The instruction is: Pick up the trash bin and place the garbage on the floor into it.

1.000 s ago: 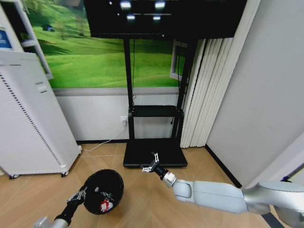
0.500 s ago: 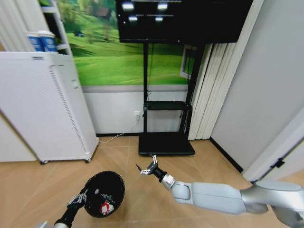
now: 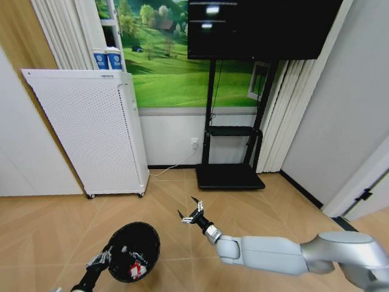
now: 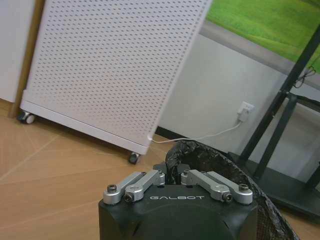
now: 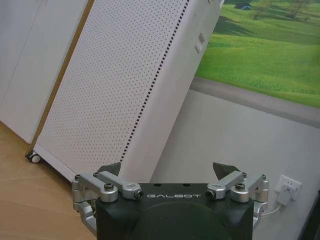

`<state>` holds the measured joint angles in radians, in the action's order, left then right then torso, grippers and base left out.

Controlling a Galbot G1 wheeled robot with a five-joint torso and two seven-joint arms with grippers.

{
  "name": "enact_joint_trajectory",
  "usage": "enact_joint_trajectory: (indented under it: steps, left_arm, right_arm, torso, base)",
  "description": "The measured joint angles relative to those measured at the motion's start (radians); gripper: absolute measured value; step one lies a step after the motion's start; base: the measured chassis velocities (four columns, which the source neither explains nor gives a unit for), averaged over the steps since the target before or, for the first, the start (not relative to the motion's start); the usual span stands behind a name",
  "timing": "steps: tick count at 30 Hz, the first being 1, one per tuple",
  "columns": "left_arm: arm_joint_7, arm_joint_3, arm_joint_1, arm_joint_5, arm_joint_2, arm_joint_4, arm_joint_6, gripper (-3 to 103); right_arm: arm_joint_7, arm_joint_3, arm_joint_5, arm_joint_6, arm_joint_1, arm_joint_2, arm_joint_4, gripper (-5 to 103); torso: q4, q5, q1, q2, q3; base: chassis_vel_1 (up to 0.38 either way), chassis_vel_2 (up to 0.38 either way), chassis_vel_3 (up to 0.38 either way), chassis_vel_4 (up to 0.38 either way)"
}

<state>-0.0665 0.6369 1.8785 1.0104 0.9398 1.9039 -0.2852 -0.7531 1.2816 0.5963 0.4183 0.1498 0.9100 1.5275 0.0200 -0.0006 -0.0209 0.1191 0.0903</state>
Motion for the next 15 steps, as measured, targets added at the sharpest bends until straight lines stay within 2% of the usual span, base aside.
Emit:
enact_joint_trajectory:
  steps: [2, 3, 4, 7, 15]
  left_arm:
    - [-0.006, 0.0, 0.001, -0.001, 0.0, -0.008, -0.002, 8]
    - [-0.009, 0.0, 0.001, -0.001, 0.0, -0.014, -0.004, 8]
    - [-0.009, -0.001, -0.002, -0.001, 0.001, -0.021, -0.005, 8]
    - [-0.018, -0.006, -0.007, -0.001, 0.001, -0.033, -0.007, 8]
    - [-0.027, -0.018, -0.049, 0.013, -0.019, -0.052, -0.006, 8]
  right_arm:
    - [0.007, -0.005, 0.004, 0.011, 0.002, -0.001, -0.003, 100]
    - [0.015, -0.006, 0.005, 0.02, 0.005, -0.002, -0.003, 100]
    - [0.022, -0.008, 0.008, 0.032, 0.008, -0.005, 0.0, 100]
    - [0.029, -0.018, 0.031, 0.039, 0.018, -0.006, 0.012, 100]
    - [0.033, -0.04, 0.037, 0.052, 0.053, -0.015, 0.025, 100]
  torso:
    - [0.0001, -0.0001, 0.0, 0.0, 0.0]
    - [-0.0006, 0.0009, 0.0, 0.0, 0.0]
    - [0.0001, 0.0003, 0.0, 0.0, 0.0]
    - [-0.0004, 0.0004, 0.0, 0.0, 0.0]
    - [0.0009, 0.0004, 0.0, 0.0, 0.0]
  base:
    - [0.253, 0.255, -0.207, -0.324]
    - [0.189, 0.255, -0.111, -0.189]
    - [0.139, 0.091, -0.111, -0.101]
    - [0.113, -0.056, -0.03, -0.062]
    - [-0.061, -0.061, 0.053, 0.051]
